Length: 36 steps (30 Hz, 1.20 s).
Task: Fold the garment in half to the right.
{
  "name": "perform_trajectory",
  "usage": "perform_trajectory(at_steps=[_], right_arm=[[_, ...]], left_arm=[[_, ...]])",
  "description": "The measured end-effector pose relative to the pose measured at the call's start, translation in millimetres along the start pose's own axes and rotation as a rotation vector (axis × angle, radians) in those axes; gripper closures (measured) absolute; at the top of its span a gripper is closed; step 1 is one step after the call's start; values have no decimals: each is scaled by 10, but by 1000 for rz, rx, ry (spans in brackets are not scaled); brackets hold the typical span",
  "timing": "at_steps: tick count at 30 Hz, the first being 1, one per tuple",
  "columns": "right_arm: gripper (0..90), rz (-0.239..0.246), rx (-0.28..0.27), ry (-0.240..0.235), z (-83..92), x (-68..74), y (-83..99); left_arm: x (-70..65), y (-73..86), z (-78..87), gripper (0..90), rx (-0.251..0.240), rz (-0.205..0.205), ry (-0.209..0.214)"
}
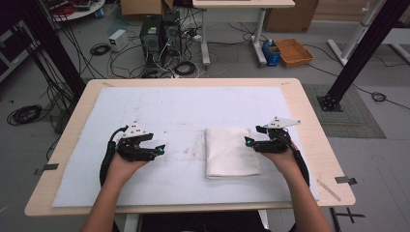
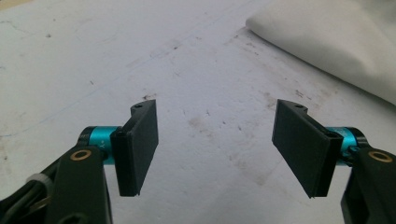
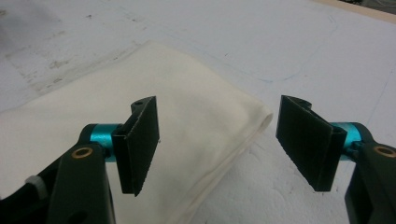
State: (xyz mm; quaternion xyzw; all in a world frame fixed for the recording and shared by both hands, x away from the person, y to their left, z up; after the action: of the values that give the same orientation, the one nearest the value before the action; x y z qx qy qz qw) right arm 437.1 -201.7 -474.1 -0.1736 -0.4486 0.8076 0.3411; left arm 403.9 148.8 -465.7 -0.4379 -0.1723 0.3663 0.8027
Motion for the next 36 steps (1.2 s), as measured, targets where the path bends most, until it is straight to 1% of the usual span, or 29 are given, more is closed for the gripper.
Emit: perform_trajectory(at_steps=[4, 9, 12, 16, 20, 24, 25, 26, 28, 32, 36], right_arm=[[278, -8, -7, -2, 52, -35, 2], [256, -14, -25, -1, 139, -89, -1], [231, -27, -18, -3, 155, -126, 38], [222, -37, -1, -2, 150, -170, 103], [221, -45, 16, 4, 143, -194, 161], [221, -47, 15, 9, 153, -206, 166], [221, -47, 16, 10, 152, -207, 168], [221, -45, 16, 7, 148, -207, 171], [221, -45, 20, 7, 142, -208, 181], [221, -46, 26, 6, 130, -215, 200], [221, -54, 35, 8, 116, -221, 224]], left_arm=[[33, -12, 28, 286, -5, -3, -13], [57, -30, 42, 270, -17, -4, -13], [75, -22, 32, 257, -15, -3, -13], [94, -4, 1, 245, -9, -5, -12], [87, 27, -19, 244, -1, -4, 0], [77, 39, -26, 244, 2, -3, 6], [61, 38, -30, 244, -1, 2, 17], [54, 40, -32, 244, 2, -2, 21], [46, 43, -40, 244, 4, -2, 16], [43, 58, -54, 244, 14, -8, 18], [42, 70, -68, 244, 19, -6, 19]])
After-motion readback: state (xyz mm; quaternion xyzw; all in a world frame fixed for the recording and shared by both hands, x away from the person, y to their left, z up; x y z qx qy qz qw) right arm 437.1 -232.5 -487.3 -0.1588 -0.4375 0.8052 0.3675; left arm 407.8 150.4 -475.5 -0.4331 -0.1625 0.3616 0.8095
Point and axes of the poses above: each handheld gripper's, and its own axes: z roughly backward along the jaws, y roughly out of its underside, x roughly to its left, the point moved 10 cm from there along -z, roughly forward along the jaws, and after that the axes turned 1 degree about z, right-handed, at the moved point
